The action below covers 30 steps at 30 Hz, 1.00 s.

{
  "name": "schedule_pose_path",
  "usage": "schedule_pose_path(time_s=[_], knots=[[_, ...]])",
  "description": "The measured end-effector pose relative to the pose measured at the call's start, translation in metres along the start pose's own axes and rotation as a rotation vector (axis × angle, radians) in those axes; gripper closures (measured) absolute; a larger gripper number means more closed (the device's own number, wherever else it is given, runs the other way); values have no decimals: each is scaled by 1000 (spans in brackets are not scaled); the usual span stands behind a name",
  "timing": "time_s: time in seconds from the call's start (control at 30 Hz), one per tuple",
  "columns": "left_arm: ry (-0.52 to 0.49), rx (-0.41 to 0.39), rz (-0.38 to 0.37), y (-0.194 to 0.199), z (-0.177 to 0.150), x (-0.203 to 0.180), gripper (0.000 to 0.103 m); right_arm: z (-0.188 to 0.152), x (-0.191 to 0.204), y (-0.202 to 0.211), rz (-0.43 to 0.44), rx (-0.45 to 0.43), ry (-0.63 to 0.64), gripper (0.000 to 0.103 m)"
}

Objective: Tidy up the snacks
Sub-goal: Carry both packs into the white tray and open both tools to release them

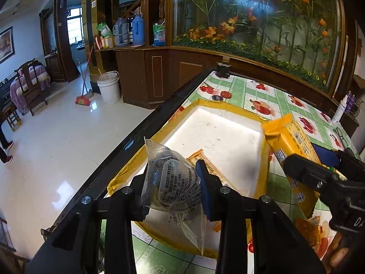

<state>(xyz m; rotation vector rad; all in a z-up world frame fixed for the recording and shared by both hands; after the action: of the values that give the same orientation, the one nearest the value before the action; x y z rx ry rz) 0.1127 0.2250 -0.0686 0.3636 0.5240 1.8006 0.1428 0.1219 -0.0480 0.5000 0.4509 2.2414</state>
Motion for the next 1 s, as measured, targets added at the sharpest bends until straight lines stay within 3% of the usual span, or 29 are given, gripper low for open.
schedule_pose_path(time_s=[0.57, 1.0], knots=[[7, 87, 38, -31, -26, 18, 70, -13, 7, -99, 25, 105, -14, 31], [-2, 83, 46, -34, -25, 17, 70, -32, -1, -126, 11, 163, -12, 31]])
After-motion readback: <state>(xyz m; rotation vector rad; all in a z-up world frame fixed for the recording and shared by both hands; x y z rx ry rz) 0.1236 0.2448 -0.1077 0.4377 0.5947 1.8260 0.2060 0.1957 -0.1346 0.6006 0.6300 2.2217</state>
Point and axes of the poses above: each gripper's, at about its wrist camera, not at the fingertips, and y roughly against the way its jaws point, x to its left, z to its top, the point moved 10 cm from there along -y, roughly the way its jaws point, and after that the axes turned 9 degrees about -x, right-handed, at the moved point
